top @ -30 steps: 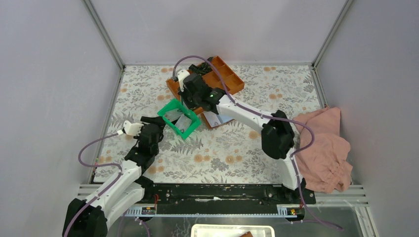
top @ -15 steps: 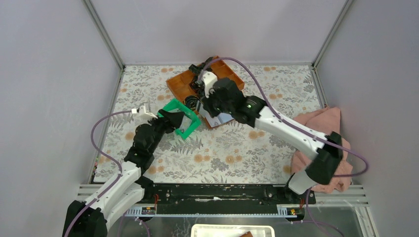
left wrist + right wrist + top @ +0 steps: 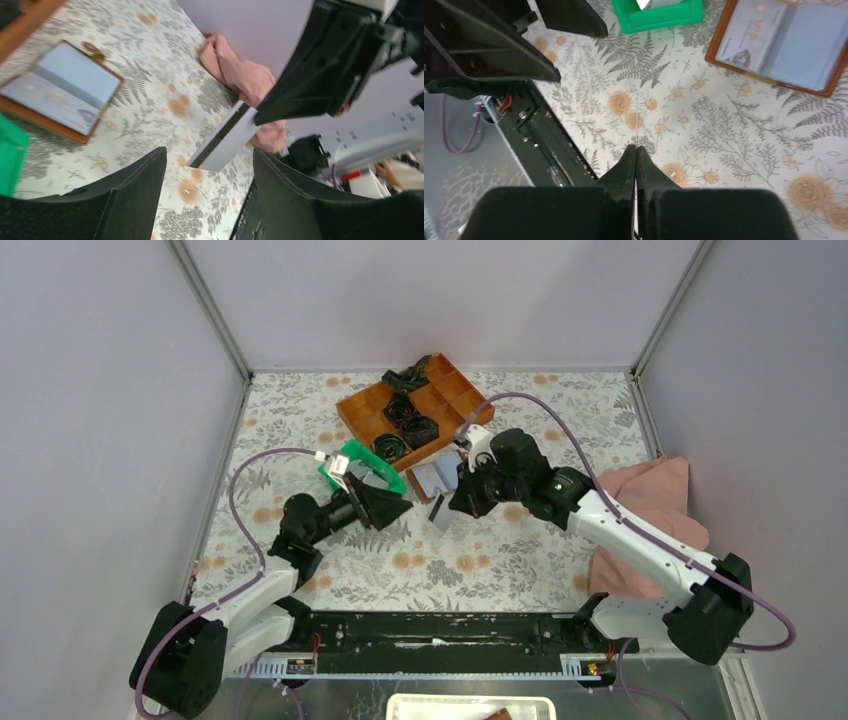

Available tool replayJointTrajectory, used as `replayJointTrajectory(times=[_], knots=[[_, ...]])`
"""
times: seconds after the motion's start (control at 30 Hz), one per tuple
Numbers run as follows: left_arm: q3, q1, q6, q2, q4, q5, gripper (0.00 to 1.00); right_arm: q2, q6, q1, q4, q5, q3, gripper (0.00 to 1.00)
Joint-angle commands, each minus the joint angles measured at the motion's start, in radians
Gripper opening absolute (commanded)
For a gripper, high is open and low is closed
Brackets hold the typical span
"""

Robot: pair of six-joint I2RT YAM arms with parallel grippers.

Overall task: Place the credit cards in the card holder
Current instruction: Pick up the credit card from the storage box.

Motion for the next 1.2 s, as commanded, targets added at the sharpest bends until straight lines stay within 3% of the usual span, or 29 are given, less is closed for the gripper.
replayJointTrajectory(times=[0.0,0.2,0.53,0.77,0.93,1.0,1.1,1.17], knots=[[0.005,-0.071,0.038,0.032,0.159,0.128,0.7,-0.055,0.06,-0.03,0.059,-0.18,-0.021,0.0],[0.039,-0.134,0.121,0.072,0.089,0.129,0.68,-0.037,0.105,-0.041,0.113,-0.274,-0.044,0.0],[0.054,-0.15,0.162,0.104,0.071,0.11,0.66,-0.005,0.128,-0.05,0.15,-0.361,-0.055,0.0],[0.077,-0.162,0.16,0.173,0.089,0.158,0.43,0.038,0.139,-0.074,0.175,-0.4,-0.057,0.0],[0.084,-0.162,0.158,0.193,0.09,0.159,0.17,0.059,0.157,-0.126,0.206,-0.432,-0.059,0.0],[0.091,-0.162,0.151,0.21,0.099,0.165,0.01,0.08,0.158,-0.151,0.213,-0.441,-0.053,0.0],[0.099,-0.162,0.135,0.23,0.116,0.168,0.0,0.097,0.173,-0.181,0.243,-0.452,-0.058,0.03],[0.1,-0.162,0.121,0.242,0.135,0.158,0.0,0.1,0.194,-0.196,0.279,-0.454,-0.065,0.18]])
